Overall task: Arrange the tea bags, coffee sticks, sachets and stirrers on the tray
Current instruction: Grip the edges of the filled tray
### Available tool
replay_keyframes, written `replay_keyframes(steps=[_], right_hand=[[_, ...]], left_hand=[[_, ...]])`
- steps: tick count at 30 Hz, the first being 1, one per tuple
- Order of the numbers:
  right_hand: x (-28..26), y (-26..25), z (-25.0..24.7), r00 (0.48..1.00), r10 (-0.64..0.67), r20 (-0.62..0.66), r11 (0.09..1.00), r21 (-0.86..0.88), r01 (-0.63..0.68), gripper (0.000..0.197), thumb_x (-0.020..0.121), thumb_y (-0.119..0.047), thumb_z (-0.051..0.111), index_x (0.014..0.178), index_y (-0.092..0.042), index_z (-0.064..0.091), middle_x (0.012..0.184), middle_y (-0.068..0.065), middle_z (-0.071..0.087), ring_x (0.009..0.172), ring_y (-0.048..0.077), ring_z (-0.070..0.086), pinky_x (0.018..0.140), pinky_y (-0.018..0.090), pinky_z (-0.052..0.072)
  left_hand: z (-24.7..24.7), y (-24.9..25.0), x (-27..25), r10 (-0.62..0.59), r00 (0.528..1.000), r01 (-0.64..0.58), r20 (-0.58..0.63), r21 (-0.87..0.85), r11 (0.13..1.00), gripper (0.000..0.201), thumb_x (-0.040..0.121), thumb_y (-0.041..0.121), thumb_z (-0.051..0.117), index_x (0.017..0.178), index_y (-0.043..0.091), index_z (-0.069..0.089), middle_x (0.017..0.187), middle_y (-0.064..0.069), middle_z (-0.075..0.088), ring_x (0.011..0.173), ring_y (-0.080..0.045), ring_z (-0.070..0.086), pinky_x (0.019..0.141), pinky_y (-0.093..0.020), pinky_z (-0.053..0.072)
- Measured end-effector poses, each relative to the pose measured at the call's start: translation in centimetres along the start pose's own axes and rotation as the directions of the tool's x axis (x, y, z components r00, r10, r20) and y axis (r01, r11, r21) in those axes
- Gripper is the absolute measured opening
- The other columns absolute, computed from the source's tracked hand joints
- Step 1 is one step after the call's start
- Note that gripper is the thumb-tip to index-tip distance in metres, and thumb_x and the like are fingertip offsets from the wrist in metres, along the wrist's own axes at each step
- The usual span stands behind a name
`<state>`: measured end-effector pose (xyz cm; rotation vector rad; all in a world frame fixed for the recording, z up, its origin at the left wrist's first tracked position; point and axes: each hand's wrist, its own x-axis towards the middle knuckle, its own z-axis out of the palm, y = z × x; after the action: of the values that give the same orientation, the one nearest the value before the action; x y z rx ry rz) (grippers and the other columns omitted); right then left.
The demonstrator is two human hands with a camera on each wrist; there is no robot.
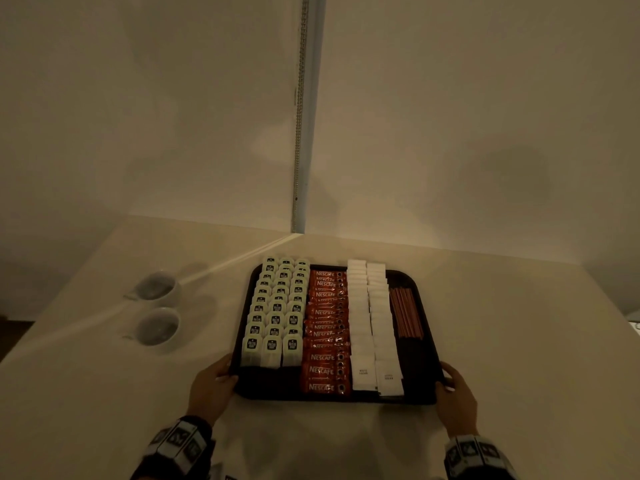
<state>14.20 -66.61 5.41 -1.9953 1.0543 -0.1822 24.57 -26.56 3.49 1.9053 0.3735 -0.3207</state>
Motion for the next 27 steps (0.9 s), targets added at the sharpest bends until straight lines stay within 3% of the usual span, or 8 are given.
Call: replay_keyframes(steps=[2,7,11,15,17,19,23,27], right_hand=[[-0.5,0.2,0.0,1.0,0.0,-0.011,1.0,0.001,0.0,0.037,0.094,-0.005,0.048,0.129,-0.015,0.053,0.117,0.02,0.061,0.097,0.032,0.057,0.087,0.039,0.045],[-1.3,1.0,-0.1,1.0,-0.014,-0.015,1.0,-0.004,0.013,0.037,0.093,-0.005,0.048,0.128,-0.015,0.055,0.101,0.014,0.06,0.083,0.025,0.053,0.085,0.04,0.046],[-1.8,1.4,-0.3,0.999,-0.019,-0.027,1.0,0.009,0.02,0.035,0.094,-0.009,0.05,0.128,-0.017,0.054,0.114,0.018,0.062,0.086,0.023,0.053,0.08,0.032,0.042],[-2.2,1.6,-0.3,0.999,-0.028,-0.03,0.999,0.016,0.028,0.036,0.093,-0.007,0.051,0.129,-0.016,0.054,0.115,0.019,0.063,0.098,0.032,0.059,0.084,0.035,0.044],[-2.3,1.8,-0.3,0.999,-0.026,-0.035,1.0,0.015,0.026,0.037,0.093,-0.007,0.051,0.128,-0.016,0.055,0.114,0.019,0.063,0.099,0.032,0.059,0.086,0.037,0.045],[-2.5,2.0,-0.4,0.999,-0.021,-0.035,1.0,0.017,0.022,0.036,0.092,-0.008,0.052,0.127,-0.018,0.056,0.114,0.018,0.063,0.097,0.031,0.059,0.086,0.038,0.045],[-2.9,2.0,-0.5,0.999,-0.016,-0.031,0.999,0.034,0.017,0.036,0.092,-0.008,0.052,0.127,-0.018,0.056,0.115,0.019,0.062,0.102,0.033,0.059,0.086,0.038,0.045],[-3.1,1.9,-0.6,1.0,-0.007,-0.027,0.999,0.031,0.008,0.037,0.093,-0.008,0.052,0.128,-0.017,0.055,0.116,0.019,0.062,0.104,0.033,0.059,0.087,0.037,0.046]], left_hand=[[-0.1,-0.5,-0.1,-0.012,1.0,0.012,-0.002,-0.023,1.0,0.049,0.081,-0.014,0.055,0.124,0.009,0.062,0.111,-0.011,0.068,0.105,-0.029,0.062,0.098,-0.047,0.046],[-0.4,-2.1,-0.6,-0.02,1.0,0.02,-0.001,-0.039,0.999,0.049,0.08,-0.009,0.058,0.124,0.011,0.063,0.109,-0.009,0.069,0.106,-0.03,0.062,0.096,-0.05,0.047],[-0.5,-3.0,-1.1,-0.014,1.0,0.013,-0.004,-0.073,0.997,0.054,0.07,0.005,0.06,0.123,0.013,0.064,0.108,-0.006,0.07,0.107,-0.03,0.062,0.096,-0.049,0.047],[-0.6,-2.9,-1.9,-0.017,1.0,0.017,-0.005,-0.097,0.995,0.059,0.063,0.011,0.058,0.122,0.012,0.064,0.105,-0.006,0.069,0.106,-0.03,0.062,0.096,-0.049,0.048],[-0.6,-2.4,-2.5,0.009,1.0,-0.01,-0.011,-0.072,0.997,0.051,0.071,0.002,0.061,0.122,0.009,0.063,0.105,-0.007,0.068,0.104,-0.027,0.061,0.096,-0.044,0.047],[-0.7,-2.0,-3.0,0.041,0.999,-0.042,-0.018,-0.045,0.998,0.05,0.072,0.003,0.061,0.121,0.009,0.064,0.104,-0.006,0.068,0.102,-0.024,0.06,0.093,-0.038,0.047],[-0.9,-2.3,-3.1,0.047,0.999,-0.047,-0.023,-0.01,0.999,0.048,0.079,-0.014,0.057,0.122,0.009,0.064,0.099,-0.003,0.068,0.102,-0.027,0.063,0.078,-0.02,0.049],[-0.9,-2.7,-2.9,0.002,1.0,-0.003,-0.014,-0.05,0.999,0.048,0.078,-0.006,0.06,0.122,0.01,0.064,0.104,-0.009,0.069,0.105,-0.031,0.062,0.095,-0.046,0.048]])
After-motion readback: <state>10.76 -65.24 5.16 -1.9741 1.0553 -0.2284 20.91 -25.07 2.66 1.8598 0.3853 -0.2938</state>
